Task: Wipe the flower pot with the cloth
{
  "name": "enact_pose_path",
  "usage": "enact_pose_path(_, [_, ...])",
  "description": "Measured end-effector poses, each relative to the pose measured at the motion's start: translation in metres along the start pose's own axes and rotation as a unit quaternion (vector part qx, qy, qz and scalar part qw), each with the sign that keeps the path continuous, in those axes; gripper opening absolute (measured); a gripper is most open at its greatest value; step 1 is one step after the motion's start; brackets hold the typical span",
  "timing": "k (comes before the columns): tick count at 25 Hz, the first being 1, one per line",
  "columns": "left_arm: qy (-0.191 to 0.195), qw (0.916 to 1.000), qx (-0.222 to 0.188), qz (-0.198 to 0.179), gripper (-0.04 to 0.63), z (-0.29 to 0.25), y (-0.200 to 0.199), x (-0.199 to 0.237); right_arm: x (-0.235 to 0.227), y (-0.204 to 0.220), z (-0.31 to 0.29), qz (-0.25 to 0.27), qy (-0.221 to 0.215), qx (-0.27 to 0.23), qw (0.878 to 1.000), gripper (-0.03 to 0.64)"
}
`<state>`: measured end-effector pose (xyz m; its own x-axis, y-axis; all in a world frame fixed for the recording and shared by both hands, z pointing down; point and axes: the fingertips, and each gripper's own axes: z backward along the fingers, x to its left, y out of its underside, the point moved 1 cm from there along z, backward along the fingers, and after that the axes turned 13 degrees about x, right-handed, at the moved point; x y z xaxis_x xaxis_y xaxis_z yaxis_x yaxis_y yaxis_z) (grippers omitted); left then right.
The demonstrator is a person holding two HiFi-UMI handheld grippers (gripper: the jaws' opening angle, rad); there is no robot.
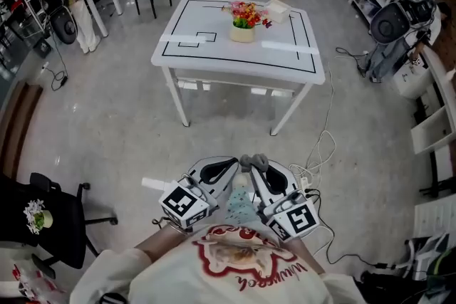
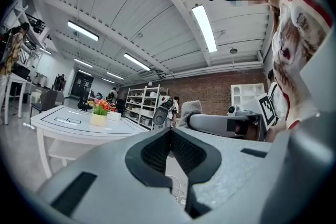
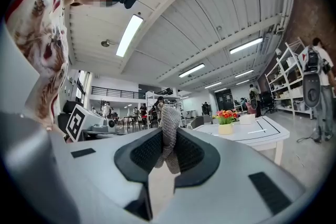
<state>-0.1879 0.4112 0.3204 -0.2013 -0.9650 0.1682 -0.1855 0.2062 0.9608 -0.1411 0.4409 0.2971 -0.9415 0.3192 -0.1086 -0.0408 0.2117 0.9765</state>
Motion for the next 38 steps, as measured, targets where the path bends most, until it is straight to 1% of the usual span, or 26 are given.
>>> enact_pose_path(4, [-0.008, 1.0, -0.002, 0.001, 0.003, -0.033, -0.014, 0.037, -0.04, -0.012, -0.033, 0.004, -0.01, 0.001, 1.0, 0.055])
enact_pose_path(10, [-0.026, 0.9995, -0.007, 0.013, 0.003, -0.079, -0.04, 0.092, -0.099, -0.036, -0.082, 0.012, -0.033, 0.005, 0.999, 0.055])
enact_pose_path(14, [-0.037, 0.999, -0.021, 0.012, 0.003, -0.111, -0.062, 0.125, -0.141, -0.056, -0.11, 0.023, -0.037, 0.001, 0.999, 0.055])
enact_pose_path(17, [-0.044, 0.9986, -0.027, 0.011, 0.003, -0.131, -0.071, 0.144, -0.17, -0.062, -0.126, 0.025, -0.038, 0.003, 0.999, 0.055])
enact_pose_path(20, [-0.048, 0.9983, -0.026, 0.019, 0.003, -0.15, -0.073, 0.159, -0.194, -0.062, -0.139, 0.021, -0.039, 0.007, 0.999, 0.055])
enact_pose_path(25, [-0.055, 0.998, -0.013, 0.028, 0.003, -0.174, -0.071, 0.176, -0.22, -0.053, -0.151, 0.004, -0.044, 0.017, 0.999, 0.055])
enact_pose_path(29, [-0.063, 0.9976, -0.012, 0.028, 0.003, -0.186, -0.074, 0.185, -0.236, -0.051, -0.162, -0.01, -0.051, 0.016, 0.999, 0.055])
enact_pose_path(34, [-0.078, 0.9963, 0.001, 0.036, 0.003, -0.179, -0.065, 0.194, -0.235, -0.047, -0.176, -0.017, -0.068, 0.019, 0.997, 0.055])
enact_pose_path(38, [-0.091, 0.995, 0.001, 0.041, 0.003, -0.174, -0.067, 0.205, -0.234, -0.048, -0.189, -0.022, -0.079, 0.021, 0.996, 0.055])
